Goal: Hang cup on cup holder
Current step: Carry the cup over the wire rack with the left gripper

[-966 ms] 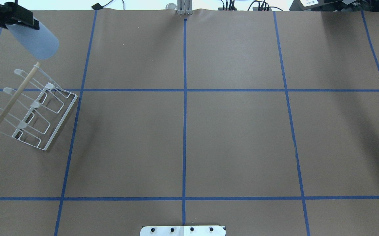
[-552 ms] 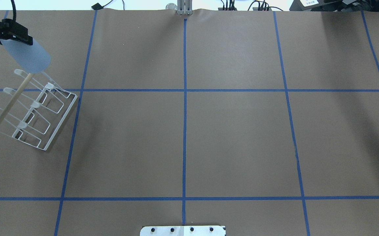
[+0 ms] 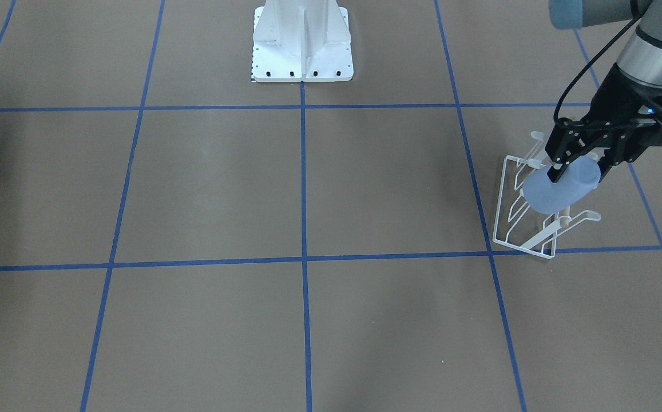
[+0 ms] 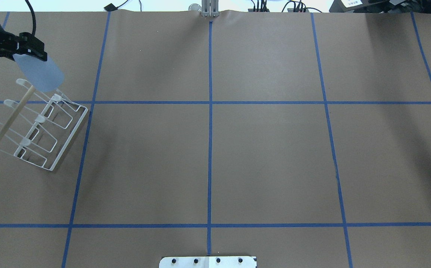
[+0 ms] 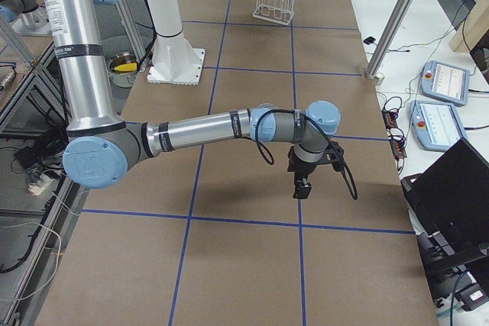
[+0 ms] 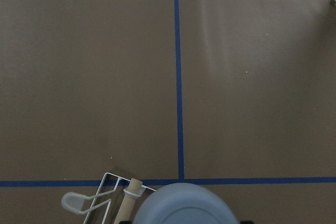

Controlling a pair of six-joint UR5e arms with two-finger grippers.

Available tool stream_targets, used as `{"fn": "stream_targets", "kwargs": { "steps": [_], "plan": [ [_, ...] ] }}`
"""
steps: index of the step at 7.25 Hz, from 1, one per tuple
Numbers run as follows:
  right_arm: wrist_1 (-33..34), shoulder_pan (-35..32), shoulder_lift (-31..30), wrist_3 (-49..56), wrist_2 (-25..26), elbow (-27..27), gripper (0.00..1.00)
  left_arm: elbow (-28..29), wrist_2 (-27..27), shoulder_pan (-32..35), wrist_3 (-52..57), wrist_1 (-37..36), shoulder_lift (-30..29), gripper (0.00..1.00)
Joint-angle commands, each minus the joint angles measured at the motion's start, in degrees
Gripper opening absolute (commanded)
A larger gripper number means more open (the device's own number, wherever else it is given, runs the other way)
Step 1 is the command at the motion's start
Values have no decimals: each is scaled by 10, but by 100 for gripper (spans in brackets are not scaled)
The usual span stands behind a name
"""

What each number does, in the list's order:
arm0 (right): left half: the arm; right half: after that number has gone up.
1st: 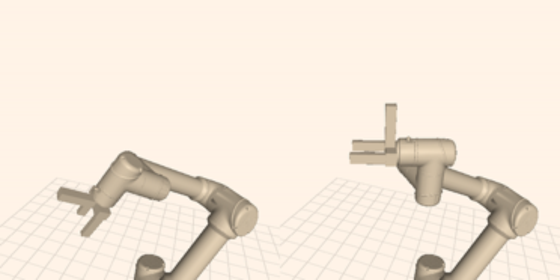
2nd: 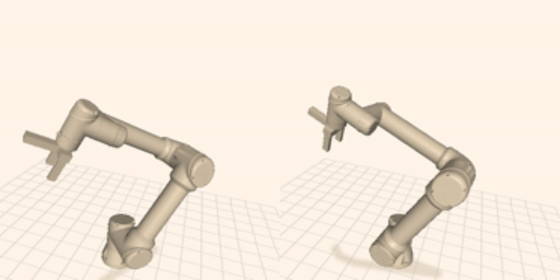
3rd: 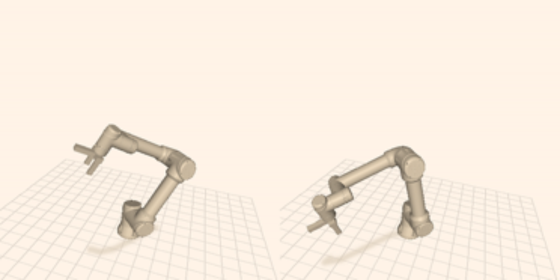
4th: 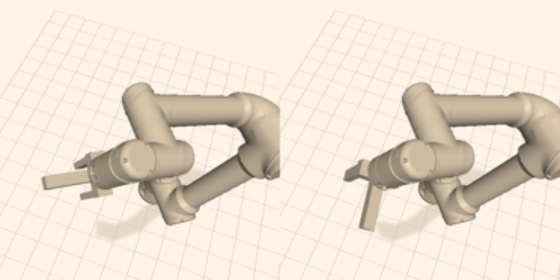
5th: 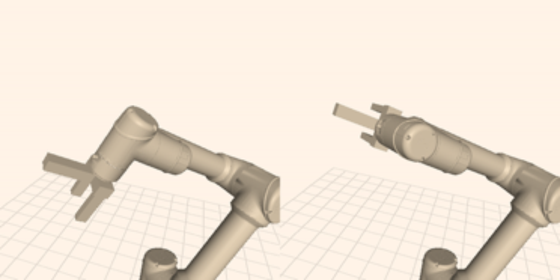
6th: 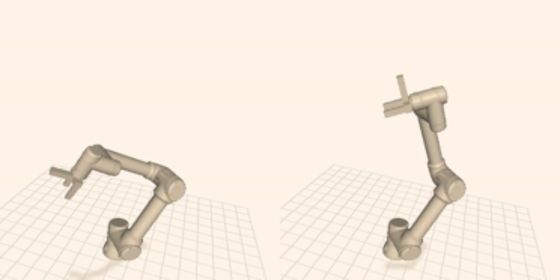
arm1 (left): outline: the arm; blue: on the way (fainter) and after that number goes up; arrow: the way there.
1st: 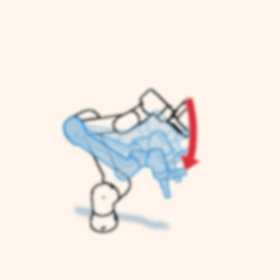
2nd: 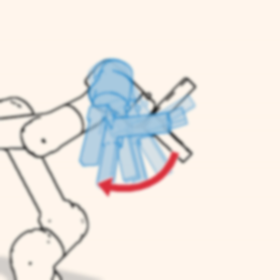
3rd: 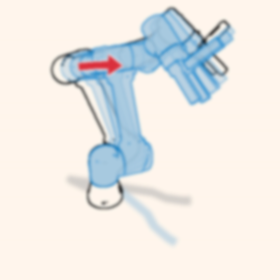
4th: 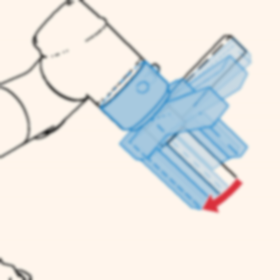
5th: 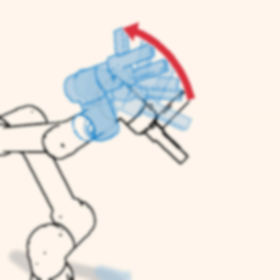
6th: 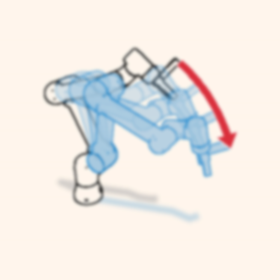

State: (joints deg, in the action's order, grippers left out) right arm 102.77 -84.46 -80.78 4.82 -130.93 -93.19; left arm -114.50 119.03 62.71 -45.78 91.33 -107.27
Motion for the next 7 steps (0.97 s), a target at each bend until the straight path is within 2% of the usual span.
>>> {"fn": "stream_targets", "kwargs": {
  "steps": [1,7],
  "plan": [
    [0,0,2,-1,0,-1,100,9,-1,-10,0,0,3,0],
    [1,0,3,0,-2,0,100,43,-4,-44,1,6,16,0]
  ]
}}
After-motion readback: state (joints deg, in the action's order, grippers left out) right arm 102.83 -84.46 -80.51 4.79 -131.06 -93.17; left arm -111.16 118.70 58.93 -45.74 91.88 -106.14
